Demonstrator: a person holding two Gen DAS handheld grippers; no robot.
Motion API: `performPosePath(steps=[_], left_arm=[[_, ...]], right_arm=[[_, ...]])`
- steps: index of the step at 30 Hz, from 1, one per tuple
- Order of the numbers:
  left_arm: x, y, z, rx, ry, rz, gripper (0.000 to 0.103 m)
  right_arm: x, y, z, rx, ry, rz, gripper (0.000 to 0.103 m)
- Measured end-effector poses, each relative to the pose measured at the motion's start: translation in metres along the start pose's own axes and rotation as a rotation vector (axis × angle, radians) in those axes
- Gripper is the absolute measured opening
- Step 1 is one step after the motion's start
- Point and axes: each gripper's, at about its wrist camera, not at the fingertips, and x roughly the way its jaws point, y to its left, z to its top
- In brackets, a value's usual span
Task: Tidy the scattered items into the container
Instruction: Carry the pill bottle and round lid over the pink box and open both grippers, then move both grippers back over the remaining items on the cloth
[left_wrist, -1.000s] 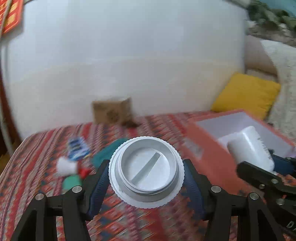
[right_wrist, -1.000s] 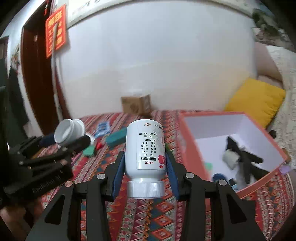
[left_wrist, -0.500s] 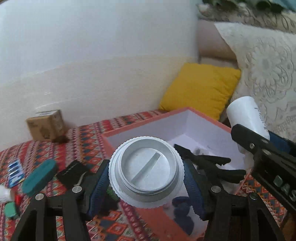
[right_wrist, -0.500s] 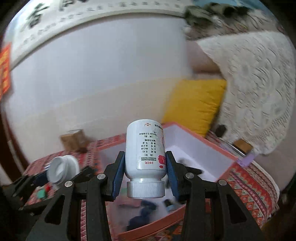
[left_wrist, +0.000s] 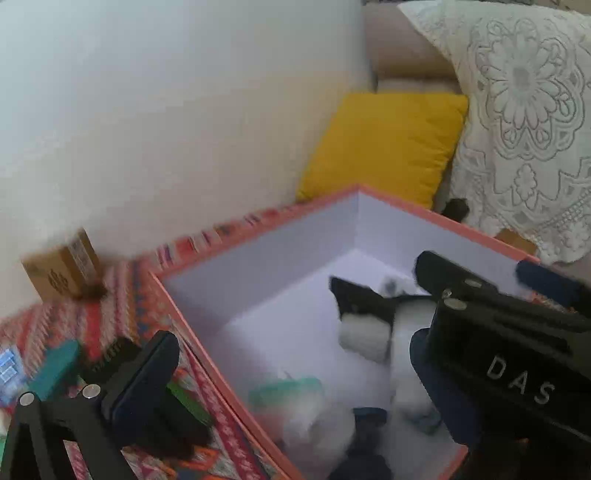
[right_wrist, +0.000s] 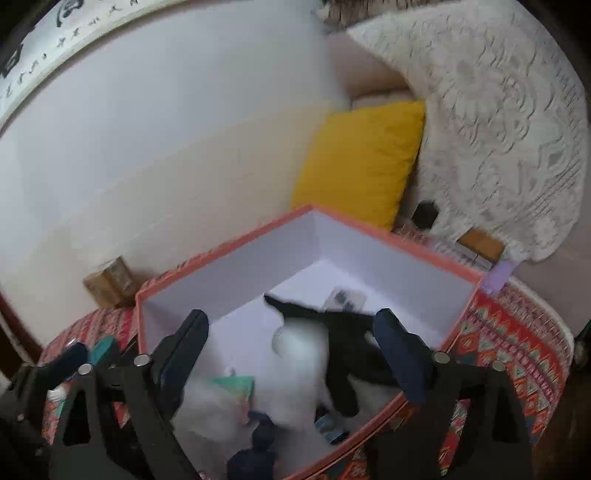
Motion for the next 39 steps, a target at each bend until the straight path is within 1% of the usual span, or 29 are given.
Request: performPosePath(steps=[2, 7, 11, 14, 17, 21, 24, 26, 29, 30, 34, 37, 39], left_arm=[[-0.001, -0.003, 0.001, 0.013, -0.001, 0.004, 0.103], [-0.003, 0.002, 0.005, -0.007, 0.0, 0.0, 0.103], [-0.007, 0.008, 0.001, 0.0, 0.008, 0.028, 0.103], [-0.013, 0.018, -0.005, 0.002, 0.013, 0.058, 0.103], [-0.018, 0.047, -0.023, -0.037, 0.047, 0.098, 0.103], [-0.027, 0.108, -0.059, -0.108, 0.112, 0.178, 0.103], [-0.041, 0.162, -0.092, -0.153, 0.16, 0.254, 0.103], [-0.052, 0.198, -0.117, -0.155, 0.187, 0.32, 0.103], [-0.063, 0.241, -0.148, -0.165, 0.217, 0.401, 0.103], [-0.065, 0.254, -0.157, -0.182, 0.229, 0.416, 0.103], [-0.069, 0.292, -0.186, -0.265, 0.254, 0.434, 0.103], [-0.063, 0.308, -0.192, -0.316, 0.254, 0.418, 0.103], [-0.055, 0.317, -0.192, -0.339, 0.248, 0.406, 0.103]], right_arm=[[-0.005, 0.0, 0.001, -0.015, -0.029, -0.02, 0.094], [-0.008, -0.01, 0.002, 0.022, -0.027, -0.02, 0.094], [-0.013, -0.015, 0.004, 0.049, -0.035, -0.017, 0.094], [-0.016, -0.009, 0.003, 0.039, -0.043, -0.01, 0.094], [-0.017, 0.007, 0.0, 0.012, -0.042, 0.016, 0.094], [-0.022, 0.042, -0.009, -0.053, -0.048, 0.072, 0.094], [-0.027, 0.082, -0.022, -0.129, -0.042, 0.158, 0.094], [-0.029, 0.112, -0.034, -0.199, -0.033, 0.216, 0.094], [-0.03, 0.15, -0.055, -0.296, -0.016, 0.278, 0.094], [-0.029, 0.162, -0.063, -0.325, -0.007, 0.293, 0.094], [-0.014, 0.202, -0.09, -0.397, 0.067, 0.325, 0.094], [0.002, 0.219, -0.105, -0.419, 0.113, 0.327, 0.094], [0.017, 0.23, -0.114, -0.451, 0.134, 0.307, 0.094]])
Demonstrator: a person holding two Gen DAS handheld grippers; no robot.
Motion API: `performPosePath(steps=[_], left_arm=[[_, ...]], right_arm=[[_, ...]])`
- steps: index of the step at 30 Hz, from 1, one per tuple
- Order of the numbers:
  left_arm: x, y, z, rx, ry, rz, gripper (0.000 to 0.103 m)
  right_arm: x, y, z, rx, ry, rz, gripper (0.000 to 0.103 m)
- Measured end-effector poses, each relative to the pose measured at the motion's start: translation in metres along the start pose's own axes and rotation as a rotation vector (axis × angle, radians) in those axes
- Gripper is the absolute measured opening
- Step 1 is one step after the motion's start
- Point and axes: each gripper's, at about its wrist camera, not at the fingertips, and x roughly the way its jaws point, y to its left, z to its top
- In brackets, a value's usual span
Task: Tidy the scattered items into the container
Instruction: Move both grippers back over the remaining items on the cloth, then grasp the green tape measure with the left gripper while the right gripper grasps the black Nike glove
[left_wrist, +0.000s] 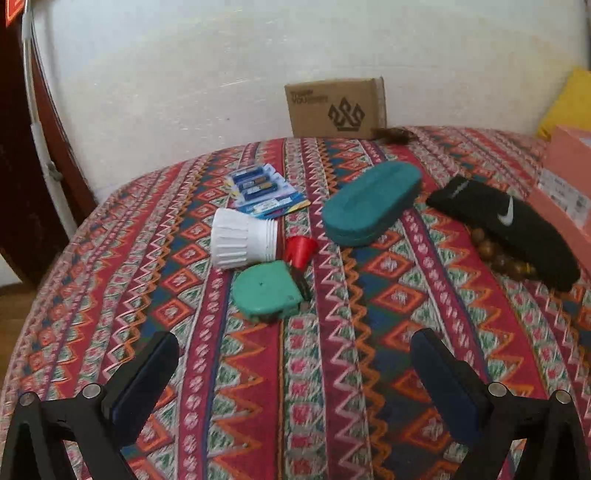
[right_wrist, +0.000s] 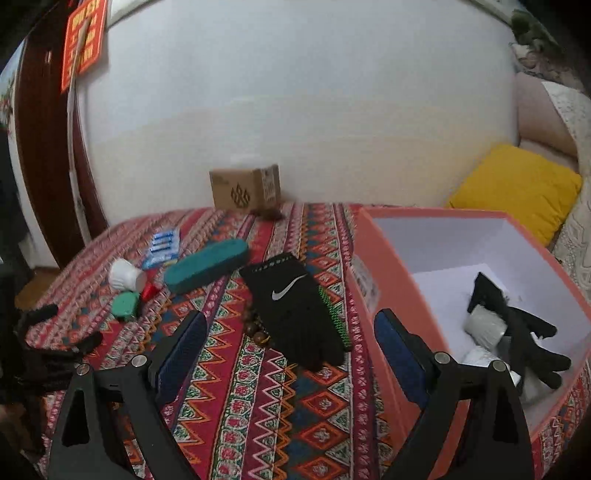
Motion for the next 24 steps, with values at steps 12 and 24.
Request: performPosePath(steps=[12, 24], left_arm=[[0.099, 0.013, 0.007, -0.103, 0.124, -0.047, 0.103], [0.117, 0.024, 0.004, -0.115, 0.131, -0.125, 0.06]], right_arm=[[0.135, 0.013, -0.018, -0.179, 0.23, -0.123, 0.094], [0.162, -0.011, -0.021, -0.071, 0.276, 0.066, 0.021]])
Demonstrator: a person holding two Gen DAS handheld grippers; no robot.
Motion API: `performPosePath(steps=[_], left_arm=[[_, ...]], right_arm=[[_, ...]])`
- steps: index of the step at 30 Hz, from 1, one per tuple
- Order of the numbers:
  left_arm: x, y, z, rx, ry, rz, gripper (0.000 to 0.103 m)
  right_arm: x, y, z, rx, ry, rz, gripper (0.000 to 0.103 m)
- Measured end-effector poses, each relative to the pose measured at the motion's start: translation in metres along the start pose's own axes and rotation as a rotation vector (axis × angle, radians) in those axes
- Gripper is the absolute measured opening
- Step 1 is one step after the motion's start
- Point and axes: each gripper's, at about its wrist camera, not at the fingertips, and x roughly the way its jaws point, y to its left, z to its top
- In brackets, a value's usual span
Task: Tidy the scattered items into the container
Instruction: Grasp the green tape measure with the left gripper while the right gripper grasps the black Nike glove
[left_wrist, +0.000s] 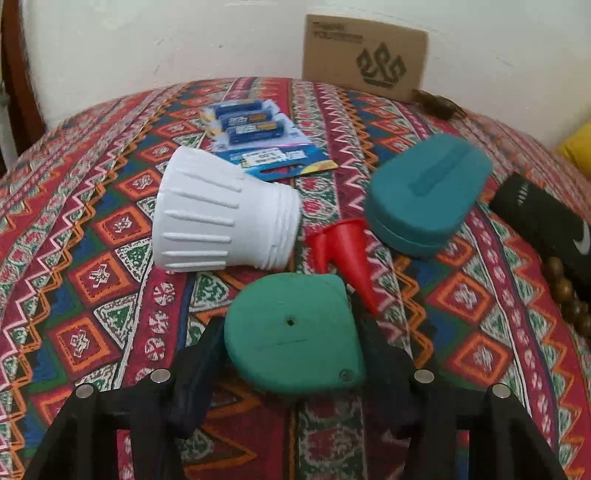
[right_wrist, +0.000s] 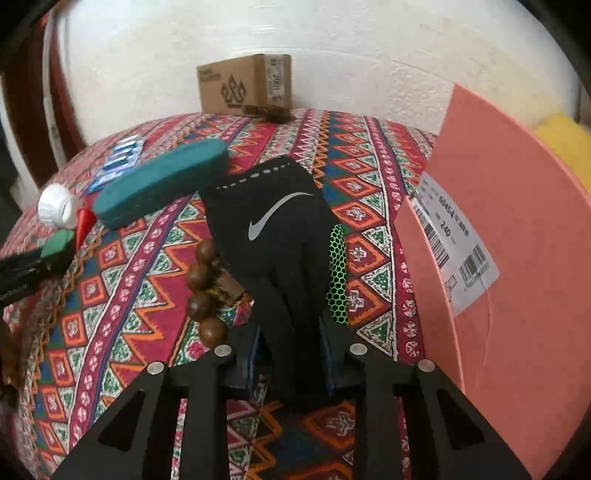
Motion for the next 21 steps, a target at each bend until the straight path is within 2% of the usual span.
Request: performPosePath(steps=[5, 10, 17, 21], left_arm=[[-0.035, -0.005, -0.013, 0.007, -0.016, 0.084, 0.06], [-0.098, -0.006, -0.027, 0.032, -0.096, 0.151, 0.06], [-0.18, -0.003, -0.043, -0.022, -0.183, 0.124, 0.06], [-0.213, -0.014, -0.041, -0.004, -0.249, 0.108, 0.059]], right_arm=[[-0.036, 0.013, 0.0, -0.006, -0.056, 0.08, 0.019], [-0.093, 0.035, -0.007, -0.009, -0.135, 0.136, 0.019], [-0.163, 0.076, -0.031, -0.078, -0.241, 0.18, 0.019], [-0.192, 0.087, -0.047, -0.091, -0.288, 0.188, 0.019]])
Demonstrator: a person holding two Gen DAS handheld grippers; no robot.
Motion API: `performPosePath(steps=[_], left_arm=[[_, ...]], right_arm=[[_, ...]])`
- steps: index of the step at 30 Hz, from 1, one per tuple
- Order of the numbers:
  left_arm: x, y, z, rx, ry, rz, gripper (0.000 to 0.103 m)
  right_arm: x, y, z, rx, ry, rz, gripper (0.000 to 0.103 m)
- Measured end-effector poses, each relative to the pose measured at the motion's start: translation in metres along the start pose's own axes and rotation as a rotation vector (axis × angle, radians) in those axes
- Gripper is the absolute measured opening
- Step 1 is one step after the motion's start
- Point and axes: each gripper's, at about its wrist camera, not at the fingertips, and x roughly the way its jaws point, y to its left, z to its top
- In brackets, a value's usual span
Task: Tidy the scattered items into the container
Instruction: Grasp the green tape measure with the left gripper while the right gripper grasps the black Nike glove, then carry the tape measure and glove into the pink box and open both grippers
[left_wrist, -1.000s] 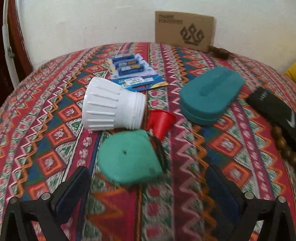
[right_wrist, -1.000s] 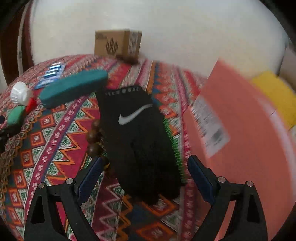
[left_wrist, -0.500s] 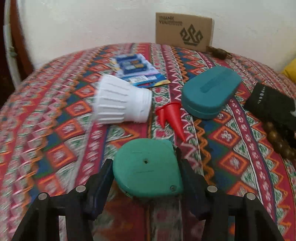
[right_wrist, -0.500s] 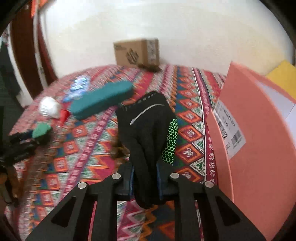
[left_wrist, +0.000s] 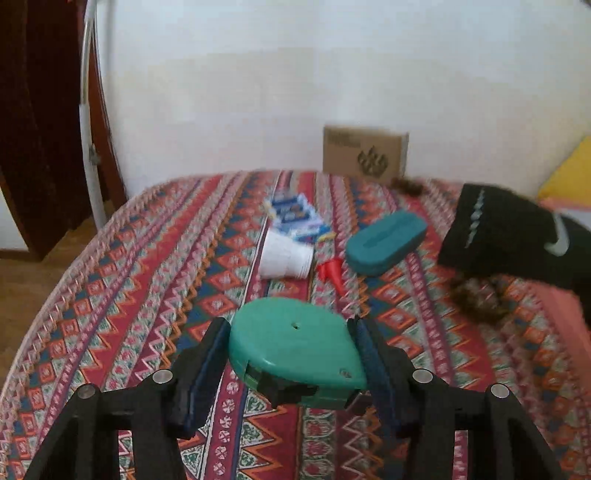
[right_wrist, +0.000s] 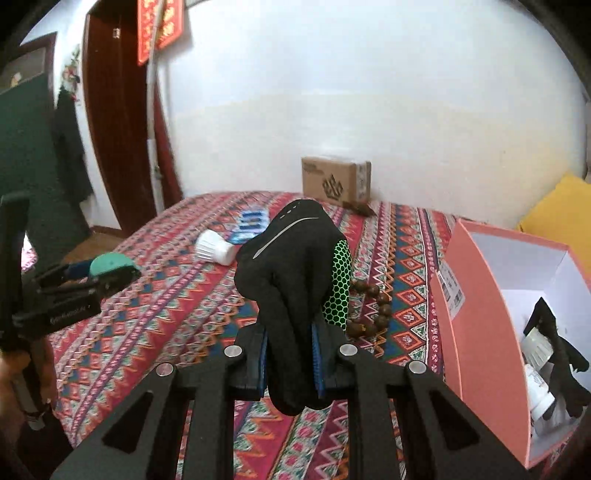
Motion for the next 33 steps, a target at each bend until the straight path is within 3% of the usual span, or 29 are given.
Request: performPosePath(steps=[8, 15, 27, 33], left_arm=[[-0.049, -0.03, 0.016, 0.023, -0.101, -0.08, 0.059], [-0.055, -0.075, 0.025, 0.067, -0.11, -0.152, 0.059], [-0.062, -0.212, 0.06, 0.174, -0.136, -0.37, 0.059], [-0.069, -0.292, 0.071, 0.265, -0.145, -0.441, 0.059]], right_arm=[[-0.057, 0.004, 0.002, 0.039, -0.108, 0.001, 0.019], [-0.102, -0.021, 0.012, 0.081, -0.209, -0.07, 0.019], [-0.161, -0.121, 0.014, 0.236, -0.322, -0.296, 0.019], [-0.177, -0.176, 0.005, 0.334, -0.339, -0.348, 0.019]])
